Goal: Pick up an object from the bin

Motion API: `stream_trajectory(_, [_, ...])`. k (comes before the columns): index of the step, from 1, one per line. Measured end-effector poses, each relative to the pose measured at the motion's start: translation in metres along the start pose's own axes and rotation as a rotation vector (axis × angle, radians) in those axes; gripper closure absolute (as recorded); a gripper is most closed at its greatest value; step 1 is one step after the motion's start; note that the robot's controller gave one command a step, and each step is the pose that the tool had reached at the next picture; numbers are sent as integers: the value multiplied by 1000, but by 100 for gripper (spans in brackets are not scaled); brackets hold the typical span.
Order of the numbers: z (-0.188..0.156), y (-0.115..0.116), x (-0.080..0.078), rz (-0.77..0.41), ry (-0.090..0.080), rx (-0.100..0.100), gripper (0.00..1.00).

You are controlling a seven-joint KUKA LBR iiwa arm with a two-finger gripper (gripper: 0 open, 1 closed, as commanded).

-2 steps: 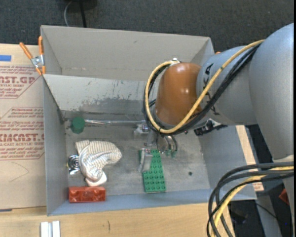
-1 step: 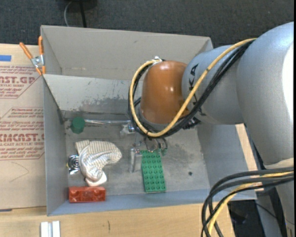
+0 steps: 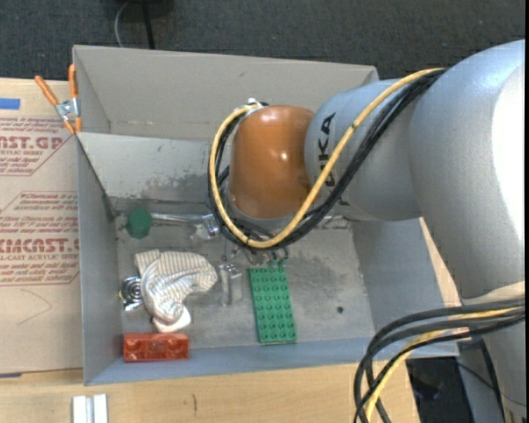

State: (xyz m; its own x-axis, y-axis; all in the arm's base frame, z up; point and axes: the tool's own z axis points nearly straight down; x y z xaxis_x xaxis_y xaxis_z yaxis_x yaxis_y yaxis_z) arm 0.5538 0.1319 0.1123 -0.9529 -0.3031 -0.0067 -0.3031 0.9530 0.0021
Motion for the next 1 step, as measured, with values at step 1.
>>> stream_trajectory(1, [13,20,-20,100,2,0,0])
